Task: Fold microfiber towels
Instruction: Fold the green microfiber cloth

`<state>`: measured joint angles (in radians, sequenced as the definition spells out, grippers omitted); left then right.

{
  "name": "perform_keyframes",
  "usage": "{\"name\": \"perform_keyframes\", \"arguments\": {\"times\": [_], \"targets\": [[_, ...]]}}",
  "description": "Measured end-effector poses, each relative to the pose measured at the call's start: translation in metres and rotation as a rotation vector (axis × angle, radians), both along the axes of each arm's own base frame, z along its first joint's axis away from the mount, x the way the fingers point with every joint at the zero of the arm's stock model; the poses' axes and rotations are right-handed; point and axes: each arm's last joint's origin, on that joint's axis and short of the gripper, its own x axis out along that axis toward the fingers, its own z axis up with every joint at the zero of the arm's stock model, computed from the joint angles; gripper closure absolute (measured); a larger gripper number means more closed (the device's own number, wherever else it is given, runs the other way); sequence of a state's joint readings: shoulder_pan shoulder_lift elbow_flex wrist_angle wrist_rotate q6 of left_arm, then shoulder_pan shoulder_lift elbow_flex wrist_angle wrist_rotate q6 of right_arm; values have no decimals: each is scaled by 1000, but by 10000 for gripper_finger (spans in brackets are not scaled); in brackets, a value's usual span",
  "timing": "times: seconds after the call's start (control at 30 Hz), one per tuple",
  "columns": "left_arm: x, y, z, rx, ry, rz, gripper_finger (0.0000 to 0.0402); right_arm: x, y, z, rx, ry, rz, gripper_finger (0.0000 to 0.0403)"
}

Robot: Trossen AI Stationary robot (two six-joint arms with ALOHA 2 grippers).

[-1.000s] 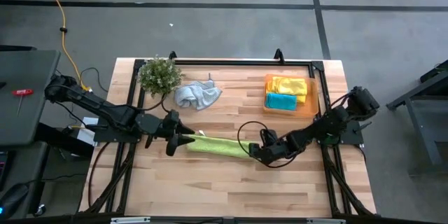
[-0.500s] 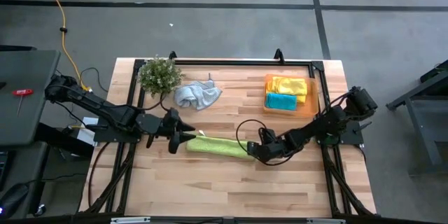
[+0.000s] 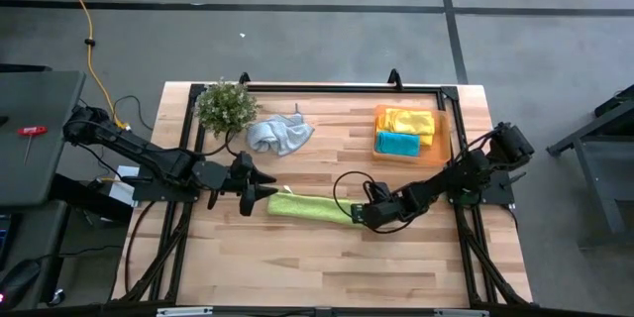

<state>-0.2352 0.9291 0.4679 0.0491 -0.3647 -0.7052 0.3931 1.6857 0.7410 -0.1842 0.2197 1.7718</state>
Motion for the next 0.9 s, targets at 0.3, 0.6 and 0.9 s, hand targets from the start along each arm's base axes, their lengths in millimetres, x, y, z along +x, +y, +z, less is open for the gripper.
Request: {"name": "perform_keyframes", "arguments": {"times": [0.3,0.6,0.9], "targets": [[0,0,0,-14,-3,11,222,-3,0,5,3,16,30,401],[0,0,0,-14,-3,12,222,-4,0,5,18,22,34,402],[0,0,0,12,1,5,222,-4,0,4,24,27,42,403]]}}
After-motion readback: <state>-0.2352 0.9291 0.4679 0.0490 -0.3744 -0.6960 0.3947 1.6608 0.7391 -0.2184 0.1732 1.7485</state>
